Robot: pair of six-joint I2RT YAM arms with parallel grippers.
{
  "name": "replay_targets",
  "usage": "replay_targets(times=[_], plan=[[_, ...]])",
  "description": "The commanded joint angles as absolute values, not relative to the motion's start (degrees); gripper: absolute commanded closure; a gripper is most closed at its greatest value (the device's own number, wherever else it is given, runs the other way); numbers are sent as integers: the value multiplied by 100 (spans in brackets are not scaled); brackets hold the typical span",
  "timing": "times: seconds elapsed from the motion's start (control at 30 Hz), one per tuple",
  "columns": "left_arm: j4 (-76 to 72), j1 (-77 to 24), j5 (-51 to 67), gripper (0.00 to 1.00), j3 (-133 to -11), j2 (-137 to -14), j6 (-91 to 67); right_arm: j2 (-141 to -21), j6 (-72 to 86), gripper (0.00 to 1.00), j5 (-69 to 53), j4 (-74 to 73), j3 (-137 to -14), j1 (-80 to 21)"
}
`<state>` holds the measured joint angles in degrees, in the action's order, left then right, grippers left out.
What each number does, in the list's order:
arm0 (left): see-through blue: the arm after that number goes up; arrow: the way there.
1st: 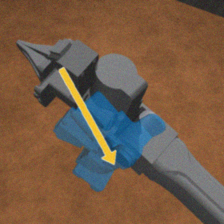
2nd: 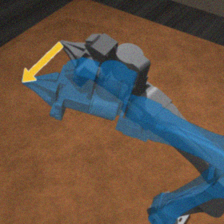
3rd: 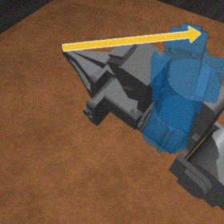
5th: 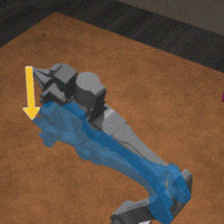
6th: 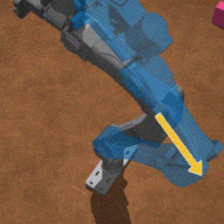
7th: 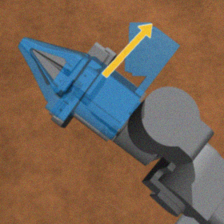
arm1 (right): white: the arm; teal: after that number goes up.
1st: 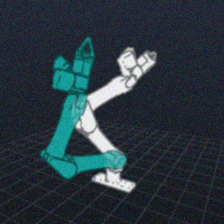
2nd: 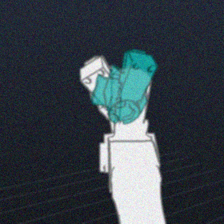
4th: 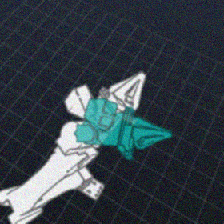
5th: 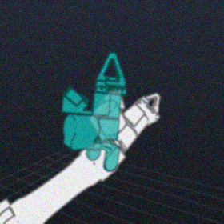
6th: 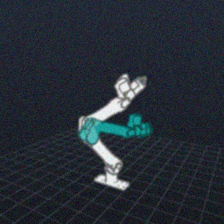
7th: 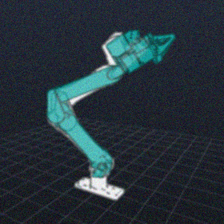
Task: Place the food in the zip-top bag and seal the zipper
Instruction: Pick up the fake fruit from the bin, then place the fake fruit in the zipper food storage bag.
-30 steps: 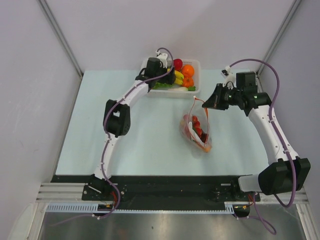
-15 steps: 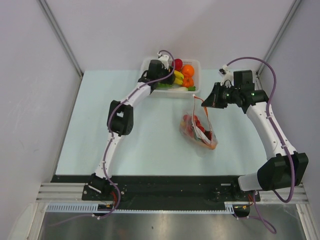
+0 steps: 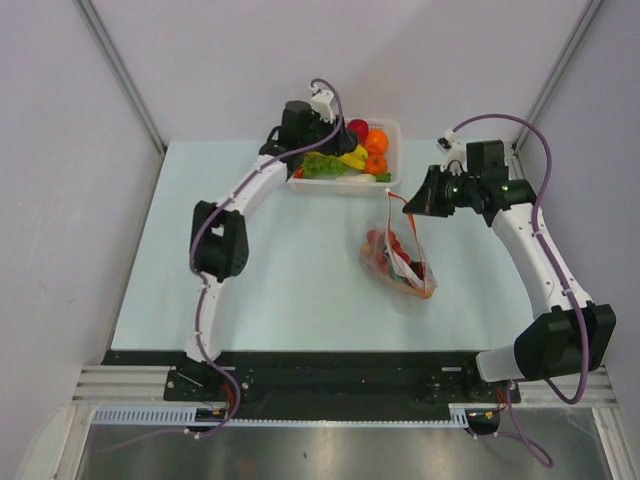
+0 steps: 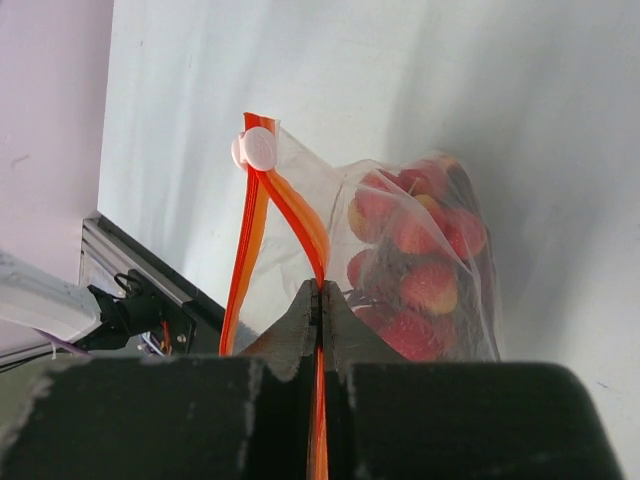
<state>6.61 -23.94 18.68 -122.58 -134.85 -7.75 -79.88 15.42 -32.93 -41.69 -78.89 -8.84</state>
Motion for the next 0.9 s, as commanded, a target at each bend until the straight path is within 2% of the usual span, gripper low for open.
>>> replay_targets(times=[0.0,0.17,0.33,0.43,0.63,0.87], plan=[[465,-2557,3257,82,-11753,-11676,-949,-7972,1582,100,-3576,-4069,-8218,-931],[597,-2812,4243,85,-10462,-10496,-923,-7919,1635,100,-3823,-4184,-8174,-993],[1430,-3391,4842,84,-9766,-9372,331,-7910,1740,100,-3964,-4122,-8130,-1011],[1791,-3690,4782,84,-9266,-9028,974,-7937,1767,100,-4034,-4105,-8147,-1011],[2556,-4086,4580,83,-9053,-9096,1757,-7893,1793,100,-4122,-4061,-8113,-1019],[2646,-4464,3518,82,-9105,-9457,2118,-7857,1828,100,-4184,-3990,-8060,-1020]])
